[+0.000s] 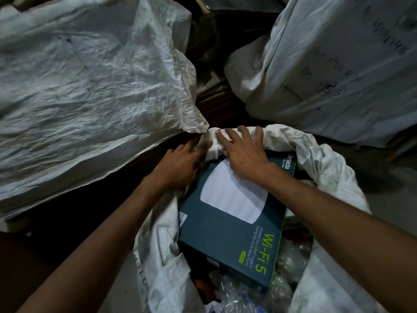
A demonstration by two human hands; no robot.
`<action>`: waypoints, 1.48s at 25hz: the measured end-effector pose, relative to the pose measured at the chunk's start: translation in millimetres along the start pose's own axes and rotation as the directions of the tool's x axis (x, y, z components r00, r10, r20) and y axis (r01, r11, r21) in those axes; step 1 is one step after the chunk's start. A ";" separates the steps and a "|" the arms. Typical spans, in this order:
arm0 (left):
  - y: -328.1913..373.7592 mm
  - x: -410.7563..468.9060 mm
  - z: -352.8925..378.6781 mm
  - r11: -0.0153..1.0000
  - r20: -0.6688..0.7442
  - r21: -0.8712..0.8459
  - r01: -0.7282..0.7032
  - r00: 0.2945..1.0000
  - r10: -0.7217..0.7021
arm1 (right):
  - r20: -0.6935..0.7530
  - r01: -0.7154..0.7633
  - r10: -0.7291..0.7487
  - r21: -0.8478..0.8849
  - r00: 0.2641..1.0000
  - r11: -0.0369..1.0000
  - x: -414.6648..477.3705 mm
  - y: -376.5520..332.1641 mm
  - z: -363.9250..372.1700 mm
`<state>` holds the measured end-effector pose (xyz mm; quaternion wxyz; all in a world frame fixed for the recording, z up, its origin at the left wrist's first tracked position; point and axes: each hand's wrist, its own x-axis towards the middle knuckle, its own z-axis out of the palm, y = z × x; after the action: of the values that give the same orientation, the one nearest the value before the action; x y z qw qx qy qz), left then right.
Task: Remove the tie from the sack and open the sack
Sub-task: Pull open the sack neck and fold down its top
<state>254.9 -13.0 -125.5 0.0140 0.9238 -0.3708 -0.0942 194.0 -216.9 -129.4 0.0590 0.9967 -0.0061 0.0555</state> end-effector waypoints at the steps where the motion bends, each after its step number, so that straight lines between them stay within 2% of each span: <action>1: 5.0 -15.3 -3.5 0.993 -0.010 0.121 -0.016 1.000 0.018 | 0.051 0.009 -0.009 0.012 0.999 1.000 -0.3 0.4 -0.3; 4: 13.7 -65.0 -12.1 0.964 -0.041 0.260 -0.064 0.996 0.077 | 0.126 0.019 -0.026 0.055 0.992 0.998 -2.3 0.5 -9.3; 7: 32.0 -110.1 -10.8 0.977 0.004 0.215 -0.011 1.000 0.011 | 0.076 0.033 -0.044 0.151 0.996 0.988 -30.4 -21.3 -24.4; 9: 36.9 -128.7 -9.2 0.995 -0.010 0.075 0.066 0.998 -0.065 | 0.072 0.006 -0.031 0.319 0.997 0.948 -65.3 -45.6 -40.6; 12: 18.0 -133.3 1.2 0.956 -0.112 -0.245 0.162 0.975 -0.194 | 0.112 -0.073 0.002 0.631 0.994 0.772 -121.8 -91.7 -73.8; 13: 11.1 -136.5 6.0 0.894 -0.153 -0.411 0.177 0.954 -0.259 | 0.133 -0.088 -0.006 0.691 0.991 0.717 -145.2 -110.7 -85.5; 14: 4.7 -139.2 12.2 0.787 -0.155 -0.586 0.193 0.927 -0.343 | 0.163 -0.099 -0.031 0.726 0.986 0.680 -167.5 -127.0 -99.7; 16: 1.2 -145.1 20.1 0.476 -0.051 -0.853 0.215 0.873 -0.485 | 0.223 -0.111 -0.087 0.741 0.971 0.663 -203.6 -150.5 -120.8; 17: 0.1 -147.3 23.2 0.328 0.008 -0.921 0.212 0.849 -0.528 | 0.259 -0.103 -0.120 0.706 0.958 0.701 -215.6 -158.3 -121.1; 18: -0.4 -149.6 25.2 0.197 0.054 -0.960 0.197 0.826 -0.561 | 0.282 -0.080 -0.138 0.643 0.949 0.762 -224.9 -165.3 -119.7; 20: -7.2 -153.3 28.6 -0.062 0.156 -0.987 0.148 0.788 -0.596 | 0.207 0.008 -0.128 0.500 0.970 0.866 -238.0 -183.8 -115.5; 21: -10.9 -155.7 31.6 -0.171 0.206 -0.977 0.128 0.774 -0.599 | 0.190 0.061 -0.165 0.459 0.968 0.886 -243.1 -195.3 -115.3; 22: -13.6 -158.5 35.9 -0.239 0.241 -0.964 0.116 0.761 -0.602 | 0.243 0.082 -0.199 0.421 0.949 0.904 -248.3 -204.1 -111.6; 23: -12.8 -163.8 38.6 -0.244 0.249 -0.962 0.120 0.751 -0.612 | 0.254 0.093 -0.219 0.429 0.942 0.899 -255.2 -206.2 -107.4; 24: -10.6 -168.5 39.2 -0.177 0.220 -0.975 0.137 0.734 -0.643 | 0.208 0.137 -0.249 0.438 0.946 0.889 -262.7 -207.3 -101.3; 25: -5.9 -171.9 37.4 -0.022 0.130 -0.987 0.156 0.724 -0.677 | 0.167 0.181 -0.284 0.457 0.944 0.871 -274.4 -206.5 -100.7; 26: 2.5 -175.6 33.3 0.226 -0.031 -0.958 0.176 0.722 -0.691 | 0.099 0.206 -0.298 0.522 0.949 0.828 -282.9 -199.6 -101.6; 27: 14.3 -180.7 27.8 0.502 -0.237 -0.849 0.165 0.731 -0.640 | 0.110 0.155 -0.272 0.597 0.956 0.787 -288.1 -179.4 -110.5; 28: 33.4 -189.0 17.4 0.719 -0.421 -0.686 0.110 0.747 -0.515 | 0.150 0.075 -0.226 0.655 0.962 0.752 -296.8 -156.4 -119.2; 29: 55.1 -197.9 8.7 0.827 -0.525 -0.562 0.010 0.768 -0.366 | 0.162 0.039 -0.196 0.669 0.967 0.742 -305.0 -132.7 -125.3; 30: 80.4 -207.7 -1.0 0.852 -0.532 -0.514 -0.104 0.818 -0.221 | 0.161 0.031 -0.181 0.658 0.970 0.752 -311.3 -107.1 -129.8; 31: 107.8 -218.8 -8.5 0.836 -0.439 -0.520 -0.175 0.894 -0.086 | 0.199 0.033 -0.192 0.607 0.961 0.794 -316.2 -79.7 -133.3; 32: 135.5 -230.9 -12.6 0.816 -0.263 -0.546 -0.191 0.963 0.049 | 0.288 0.040 -0.225 0.533 0.931 0.845 -321.3 -53.3 -134.8; 33: 159.8 -242.8 -10.3 0.824 -0.077 -0.535 -0.185 0.982 0.170 | 0.430 0.056 -0.259 0.430 0.865 0.901 -328.8 -29.3 -136.5; 34: 178.3 -252.2 -4.6 0.864 0.055 -0.464 -0.196 0.967 0.249 | 0.546 0.111 -0.272 0.309 0.792 0.945 -334.7 -9.1 -135.8; 35: 191.3 -260.2 3.9 0.909 0.115 -0.346 -0.233 0.951 0.288 | 0.603 0.180 -0.264 0.197 0.753 0.964 -340.2 6.0 -132.4; 37: 206.7 -270.5 17.3 0.948 0.090 -0.083 -0.306 0.946 0.313 | 0.549 0.274 -0.243 0.028 0.800 0.961 -351.3 15.1 -127.1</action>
<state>-80.6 24.0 -78.4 0.0411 0.8472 -0.5079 -0.1503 -169.4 -214.8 -41.3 0.0881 0.9603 0.1118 -0.2401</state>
